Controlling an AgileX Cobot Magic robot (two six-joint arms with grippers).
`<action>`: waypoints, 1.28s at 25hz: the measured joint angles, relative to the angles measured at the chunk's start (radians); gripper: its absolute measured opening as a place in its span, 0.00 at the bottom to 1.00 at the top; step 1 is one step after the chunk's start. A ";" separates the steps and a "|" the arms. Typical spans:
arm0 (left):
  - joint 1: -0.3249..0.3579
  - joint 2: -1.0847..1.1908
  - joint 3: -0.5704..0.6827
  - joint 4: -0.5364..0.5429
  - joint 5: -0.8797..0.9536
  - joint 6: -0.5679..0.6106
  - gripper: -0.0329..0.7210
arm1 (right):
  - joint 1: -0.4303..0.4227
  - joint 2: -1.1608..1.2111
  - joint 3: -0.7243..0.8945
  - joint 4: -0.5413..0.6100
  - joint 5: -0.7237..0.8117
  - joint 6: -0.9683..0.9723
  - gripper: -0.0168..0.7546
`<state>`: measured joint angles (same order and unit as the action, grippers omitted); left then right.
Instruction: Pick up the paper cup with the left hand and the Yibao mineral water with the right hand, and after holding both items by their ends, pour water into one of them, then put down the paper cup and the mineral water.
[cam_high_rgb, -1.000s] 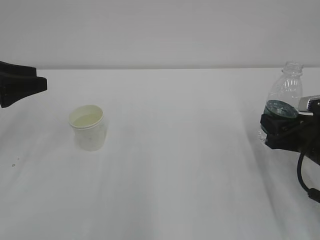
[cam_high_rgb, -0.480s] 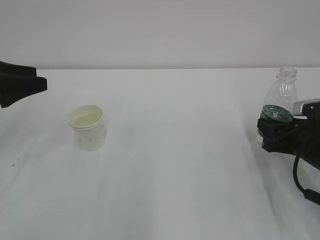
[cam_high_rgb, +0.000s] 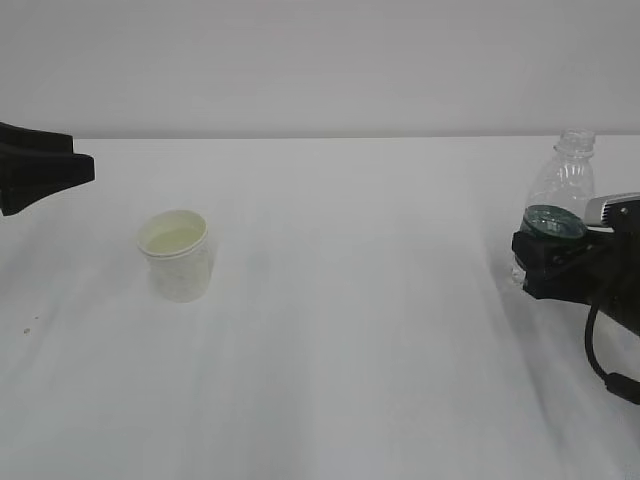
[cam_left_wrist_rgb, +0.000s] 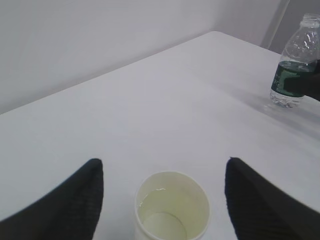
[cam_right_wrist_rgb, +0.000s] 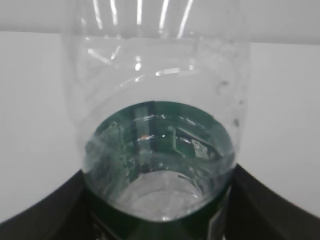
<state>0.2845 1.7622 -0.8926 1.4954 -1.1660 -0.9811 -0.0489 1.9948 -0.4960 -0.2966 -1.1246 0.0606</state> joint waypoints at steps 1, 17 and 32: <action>0.000 0.000 0.000 0.000 0.000 0.000 0.76 | 0.000 0.000 -0.002 0.000 0.000 0.000 0.65; 0.000 0.000 0.000 0.000 0.000 0.000 0.76 | 0.000 0.044 -0.016 0.000 0.000 0.000 0.65; 0.000 0.000 0.000 0.000 0.000 0.000 0.76 | 0.000 0.071 -0.032 0.004 0.000 0.000 0.65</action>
<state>0.2845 1.7622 -0.8926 1.4954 -1.1660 -0.9811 -0.0489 2.0662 -0.5276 -0.2925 -1.1250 0.0606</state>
